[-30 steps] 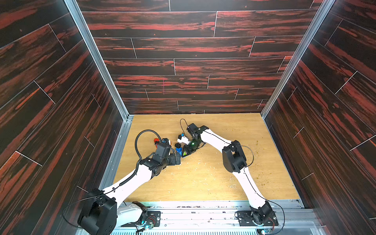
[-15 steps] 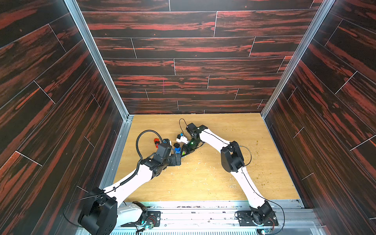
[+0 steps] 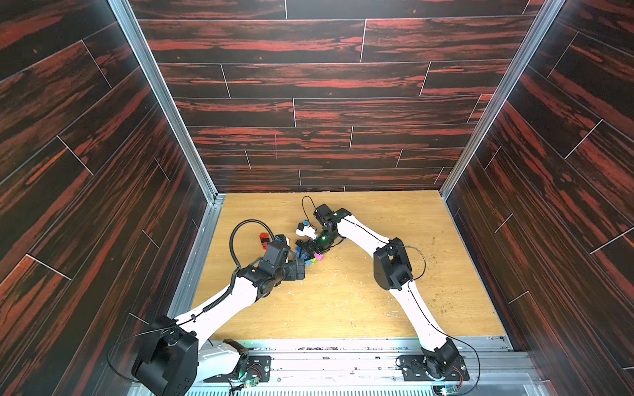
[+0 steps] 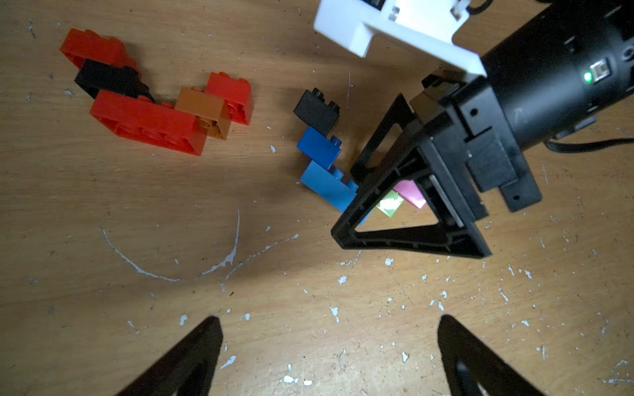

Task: Assemble the letter v with lego
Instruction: Adjust the lego brick at the center of the board.

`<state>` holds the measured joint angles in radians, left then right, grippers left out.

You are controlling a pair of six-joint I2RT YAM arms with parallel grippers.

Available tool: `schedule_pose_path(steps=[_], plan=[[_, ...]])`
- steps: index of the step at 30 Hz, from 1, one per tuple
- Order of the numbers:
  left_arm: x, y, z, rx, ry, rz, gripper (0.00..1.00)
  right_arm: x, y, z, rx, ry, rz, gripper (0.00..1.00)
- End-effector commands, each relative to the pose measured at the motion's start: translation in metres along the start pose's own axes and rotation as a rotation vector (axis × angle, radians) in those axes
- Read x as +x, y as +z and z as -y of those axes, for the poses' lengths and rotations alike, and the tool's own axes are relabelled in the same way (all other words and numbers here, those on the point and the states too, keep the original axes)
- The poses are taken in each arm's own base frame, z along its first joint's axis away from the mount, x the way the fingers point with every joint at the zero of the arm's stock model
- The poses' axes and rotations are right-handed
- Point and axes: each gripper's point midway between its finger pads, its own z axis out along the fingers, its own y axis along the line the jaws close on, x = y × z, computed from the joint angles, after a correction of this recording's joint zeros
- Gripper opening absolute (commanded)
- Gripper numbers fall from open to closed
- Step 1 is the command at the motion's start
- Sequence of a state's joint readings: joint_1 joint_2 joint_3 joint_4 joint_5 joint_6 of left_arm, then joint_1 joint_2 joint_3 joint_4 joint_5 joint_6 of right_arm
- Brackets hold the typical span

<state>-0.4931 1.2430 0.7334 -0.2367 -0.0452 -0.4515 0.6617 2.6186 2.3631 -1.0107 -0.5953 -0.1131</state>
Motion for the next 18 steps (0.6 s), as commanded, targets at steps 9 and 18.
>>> schedule_pose_path(steps=[9, 18], plan=[[0.01, 0.011, -0.007, -0.044, 0.034, -0.04, 1.0, -0.011, -0.024, 0.065, 0.374, 0.06, 0.045, 0.98], [0.021, 0.032, -0.026, -0.187, 0.095, -0.123, 1.0, -0.053, -0.112, 0.057, 0.569, 0.081, 0.275, 0.98]])
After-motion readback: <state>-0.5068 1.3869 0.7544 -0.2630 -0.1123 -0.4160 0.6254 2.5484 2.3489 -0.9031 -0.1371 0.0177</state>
